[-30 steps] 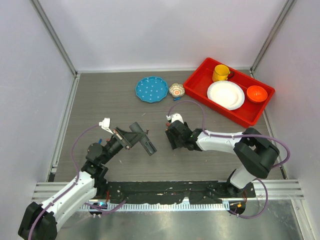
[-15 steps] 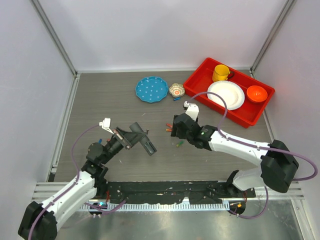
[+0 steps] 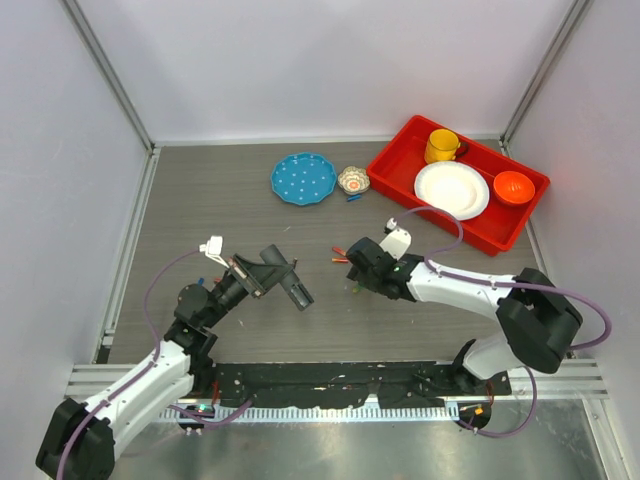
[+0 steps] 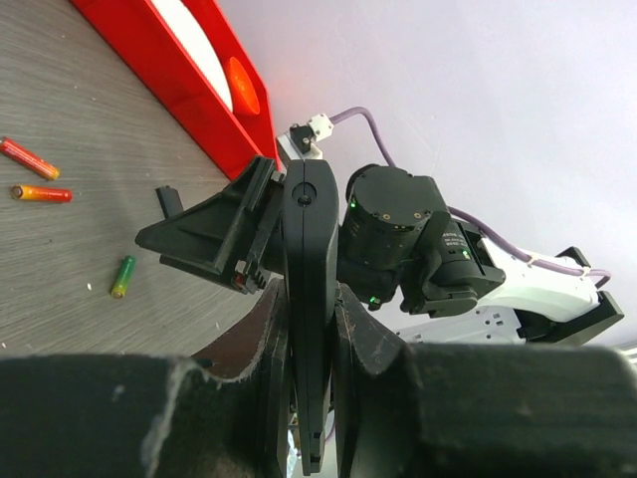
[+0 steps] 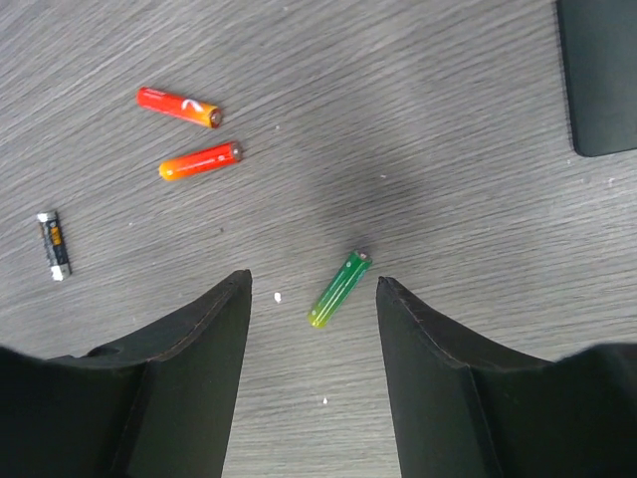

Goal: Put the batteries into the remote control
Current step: Pick up the battery from the center of the board.

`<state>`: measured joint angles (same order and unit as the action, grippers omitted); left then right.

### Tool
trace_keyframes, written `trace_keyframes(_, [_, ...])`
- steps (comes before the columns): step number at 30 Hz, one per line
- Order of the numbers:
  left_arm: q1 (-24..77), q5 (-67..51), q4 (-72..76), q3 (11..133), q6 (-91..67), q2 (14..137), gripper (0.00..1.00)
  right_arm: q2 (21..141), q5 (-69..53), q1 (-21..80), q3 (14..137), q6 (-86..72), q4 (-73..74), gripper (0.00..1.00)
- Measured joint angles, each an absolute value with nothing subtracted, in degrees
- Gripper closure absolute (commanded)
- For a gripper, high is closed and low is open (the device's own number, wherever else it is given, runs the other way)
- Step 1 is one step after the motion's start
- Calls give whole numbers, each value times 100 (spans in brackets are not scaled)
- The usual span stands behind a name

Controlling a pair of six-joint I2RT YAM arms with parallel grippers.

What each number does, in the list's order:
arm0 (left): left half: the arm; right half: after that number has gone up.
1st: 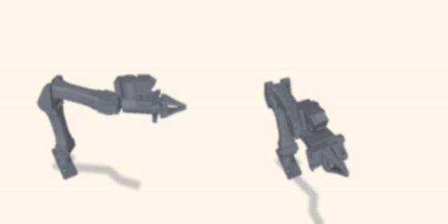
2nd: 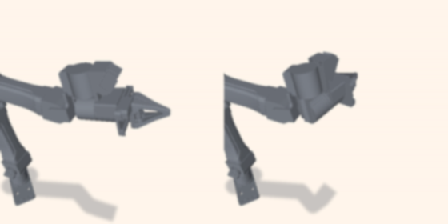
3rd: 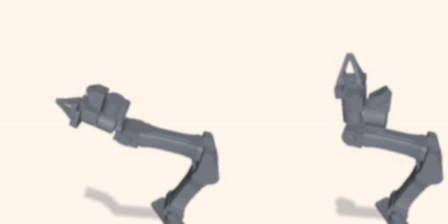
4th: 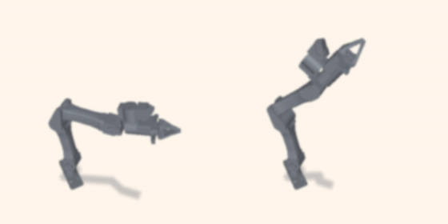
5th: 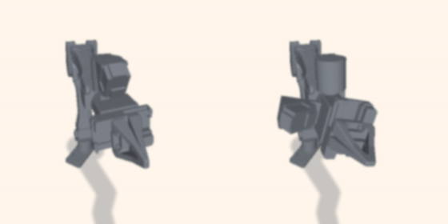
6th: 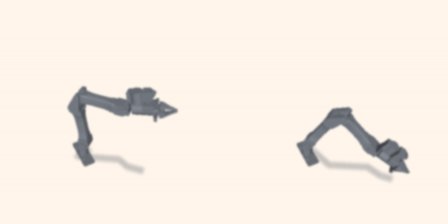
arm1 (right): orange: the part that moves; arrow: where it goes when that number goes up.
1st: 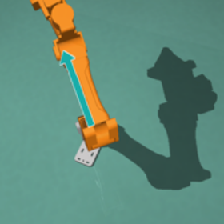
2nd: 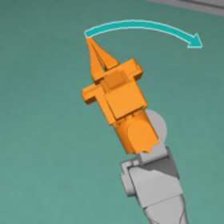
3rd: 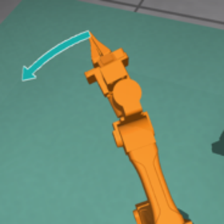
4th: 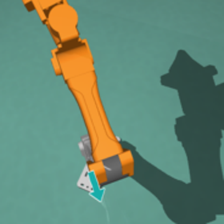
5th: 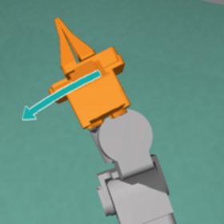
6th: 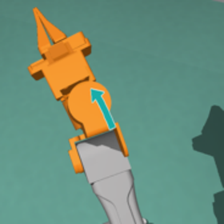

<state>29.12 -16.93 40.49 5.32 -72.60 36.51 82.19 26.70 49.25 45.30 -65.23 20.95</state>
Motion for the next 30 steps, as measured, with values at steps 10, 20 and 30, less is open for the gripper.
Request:
trace_keyframes(10, [2912,-1688,4005,478,-7260,3522,100,8554,2539,4825,4423,-6823,2067,46])
trace_keyframes(20, [2912,-1669,3999,467,-7260,3500,100,8788,2477,4825,4458,-6803,2034,51])
trace_keyframes(30, [2912,-1649,3900,454,-7253,3420,100,8978,2475,4825,4567,-6619,1944,70])
